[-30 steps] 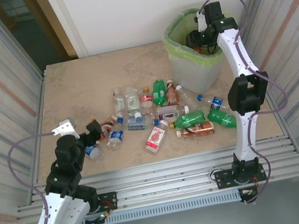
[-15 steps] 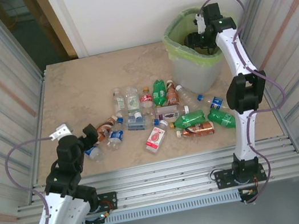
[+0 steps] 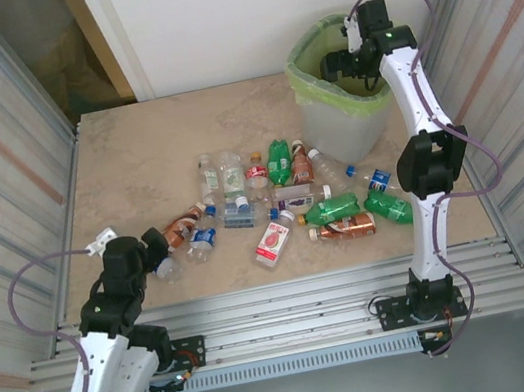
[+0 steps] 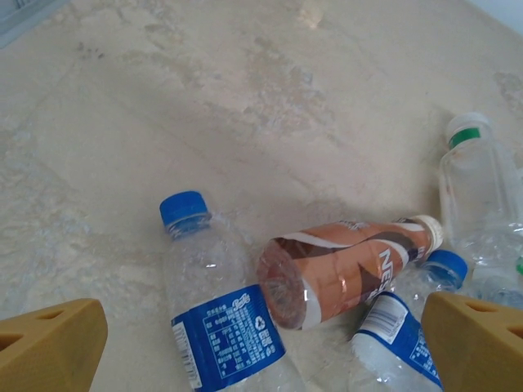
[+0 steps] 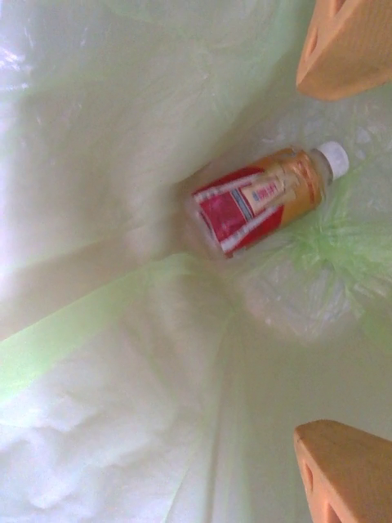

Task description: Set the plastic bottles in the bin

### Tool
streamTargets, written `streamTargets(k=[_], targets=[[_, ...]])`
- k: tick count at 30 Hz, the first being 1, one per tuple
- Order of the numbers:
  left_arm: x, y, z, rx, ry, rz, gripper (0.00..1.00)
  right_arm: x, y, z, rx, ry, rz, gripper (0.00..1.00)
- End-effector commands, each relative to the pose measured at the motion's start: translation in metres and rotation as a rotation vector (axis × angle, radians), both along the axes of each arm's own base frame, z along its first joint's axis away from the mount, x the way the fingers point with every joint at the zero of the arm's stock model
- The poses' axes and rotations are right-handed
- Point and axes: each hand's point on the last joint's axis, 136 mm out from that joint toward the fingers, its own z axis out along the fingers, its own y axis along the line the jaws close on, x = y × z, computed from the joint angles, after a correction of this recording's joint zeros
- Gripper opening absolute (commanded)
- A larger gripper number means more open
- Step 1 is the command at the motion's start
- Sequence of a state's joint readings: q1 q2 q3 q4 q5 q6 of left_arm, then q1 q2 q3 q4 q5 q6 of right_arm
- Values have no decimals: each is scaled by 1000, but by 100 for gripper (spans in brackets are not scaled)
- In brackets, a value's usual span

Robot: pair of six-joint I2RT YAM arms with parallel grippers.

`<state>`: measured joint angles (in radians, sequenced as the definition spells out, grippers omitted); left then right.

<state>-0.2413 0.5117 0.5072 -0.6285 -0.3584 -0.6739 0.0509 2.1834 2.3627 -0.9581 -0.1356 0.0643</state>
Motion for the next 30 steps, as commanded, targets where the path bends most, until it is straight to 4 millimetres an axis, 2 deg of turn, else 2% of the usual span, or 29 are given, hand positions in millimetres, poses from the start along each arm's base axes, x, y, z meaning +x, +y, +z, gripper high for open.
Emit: streamTargets(k=[1, 8, 15, 22, 30], targets=[[-6, 2, -7, -27, 36, 29, 99, -9, -5, 55, -34, -116, -1, 98], [-10, 2, -16, -39, 64, 40, 99, -20, -7, 95, -37, -202, -16, 98], [-12, 0, -23, -48, 96, 39, 99, -34, -9, 126, -75, -266, -60, 98], [-18, 0, -39, -47, 184, 40, 99, -52, -12, 145, -119, -296, -130, 98], [-16, -7, -64, -111, 267, 15, 98, -76, -3, 162, -123, -357, -140, 98]])
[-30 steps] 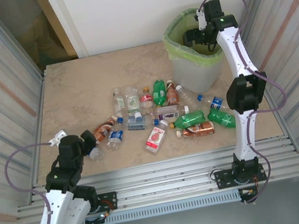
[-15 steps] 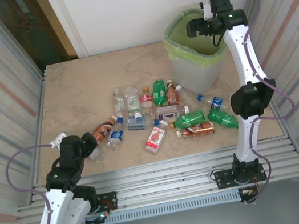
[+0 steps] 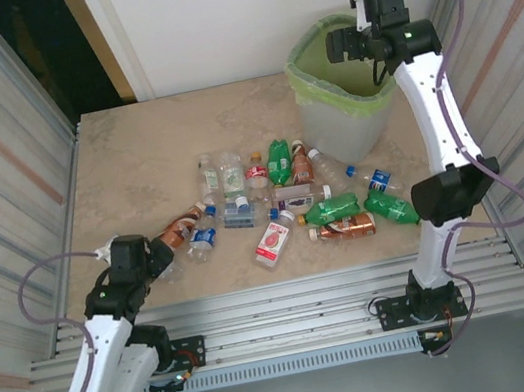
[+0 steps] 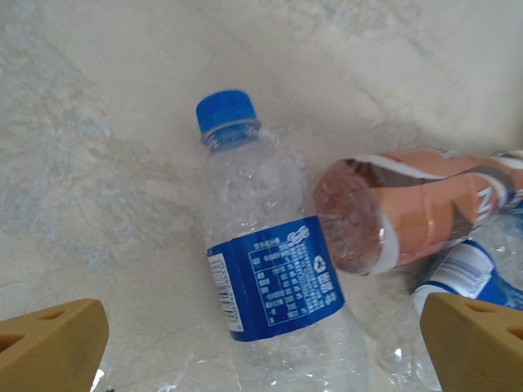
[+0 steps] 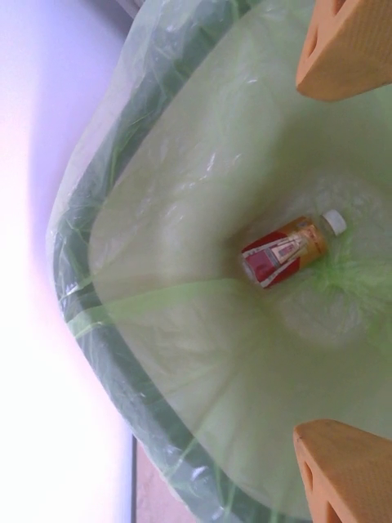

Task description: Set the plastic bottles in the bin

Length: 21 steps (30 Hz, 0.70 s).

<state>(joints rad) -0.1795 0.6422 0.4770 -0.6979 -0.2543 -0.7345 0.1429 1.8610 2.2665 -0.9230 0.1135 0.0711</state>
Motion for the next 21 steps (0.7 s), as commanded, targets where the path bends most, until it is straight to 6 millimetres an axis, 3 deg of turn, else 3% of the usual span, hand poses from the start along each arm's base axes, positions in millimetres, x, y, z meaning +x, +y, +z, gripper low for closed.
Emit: streamTargets(k=[1, 10, 21], targets=[[0, -7, -17, -56, 46, -23, 98, -16, -1, 31, 17, -97, -33, 98], [6, -12, -43, -106, 128, -34, 95, -36, 2, 37, 32, -141, -26, 98], [3, -11, -63, -140, 173, 22, 86, -44, 11, 43, 32, -171, -7, 98]])
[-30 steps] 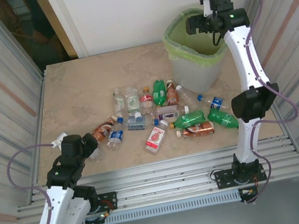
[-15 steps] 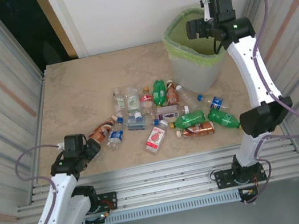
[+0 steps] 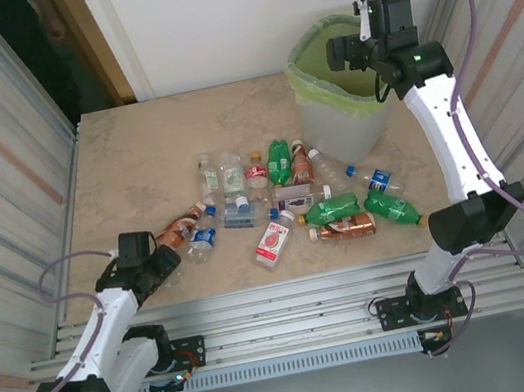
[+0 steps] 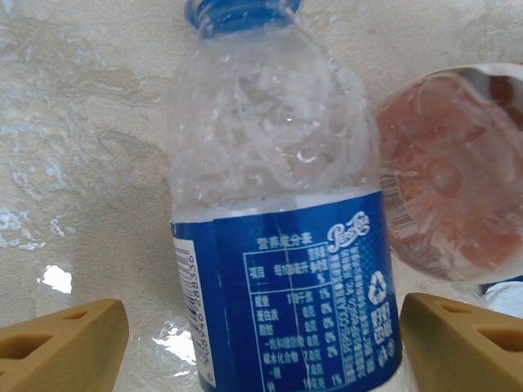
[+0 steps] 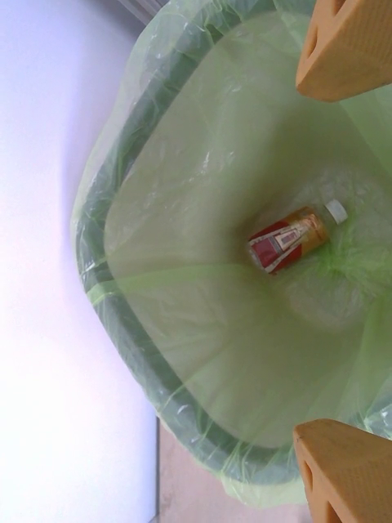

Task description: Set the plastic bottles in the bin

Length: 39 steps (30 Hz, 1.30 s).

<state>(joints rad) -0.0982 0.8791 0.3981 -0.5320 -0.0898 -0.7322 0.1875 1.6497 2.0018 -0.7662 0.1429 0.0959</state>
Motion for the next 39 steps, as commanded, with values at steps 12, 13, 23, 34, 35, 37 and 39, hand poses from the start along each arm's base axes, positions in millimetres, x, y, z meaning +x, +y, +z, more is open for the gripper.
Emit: streamTargets(k=[12, 13, 23, 34, 35, 37, 39], targets=[[-4, 12, -22, -16, 96, 127, 76, -14, 6, 29, 5, -105, -6, 98], [-3, 12, -23, -16, 100, 128, 75, -14, 7, 28, 5, -105, -5, 98], [5, 11, -22, -30, 73, 136, 50, -20, 15, 28, 3, -104, 10, 98], [14, 23, 34, 47, -64, 121, 42, -32, 22, 35, 7, -119, 32, 98], [15, 23, 42, 49, -87, 112, 42, -34, 23, 36, 7, -122, 36, 98], [18, 23, 57, 52, -130, 100, 42, -39, 26, 40, 11, -134, 44, 98], [20, 22, 73, 49, -175, 86, 41, -44, 28, 44, 16, -146, 51, 98]])
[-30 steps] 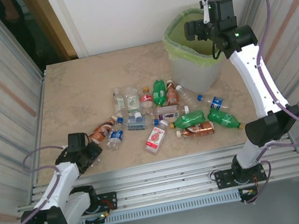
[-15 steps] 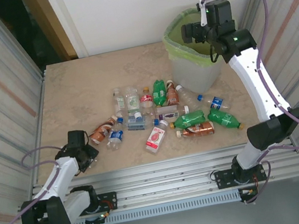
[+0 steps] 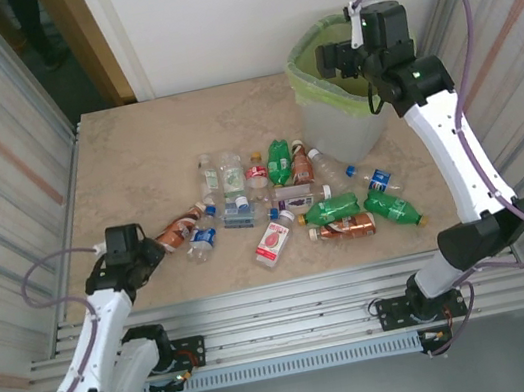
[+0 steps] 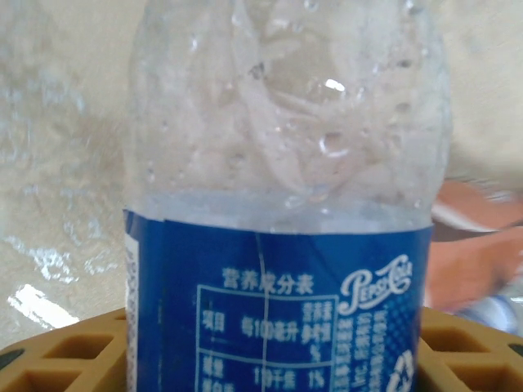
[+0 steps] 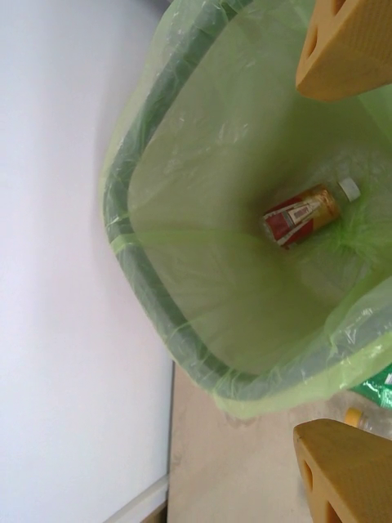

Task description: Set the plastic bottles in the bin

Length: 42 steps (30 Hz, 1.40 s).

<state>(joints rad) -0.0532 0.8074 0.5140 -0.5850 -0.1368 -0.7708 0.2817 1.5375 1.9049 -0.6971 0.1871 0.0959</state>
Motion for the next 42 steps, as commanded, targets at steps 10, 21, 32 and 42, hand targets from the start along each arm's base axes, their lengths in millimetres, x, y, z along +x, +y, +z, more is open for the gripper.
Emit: streamTargets(k=[10, 21, 32, 42], targets=[[21, -23, 100, -55, -284, -149, 38, -43, 33, 29, 106, -90, 120, 98], [48, -100, 172, -168, -600, -493, 35, -64, 133, 6, 365, 7, 451, 98], [53, -183, 235, -203, -899, -849, 34, -96, 246, -9, 531, 167, 809, 99], [54, -209, 252, -211, -971, -962, 35, -122, 300, -25, 536, 262, 999, 94]])
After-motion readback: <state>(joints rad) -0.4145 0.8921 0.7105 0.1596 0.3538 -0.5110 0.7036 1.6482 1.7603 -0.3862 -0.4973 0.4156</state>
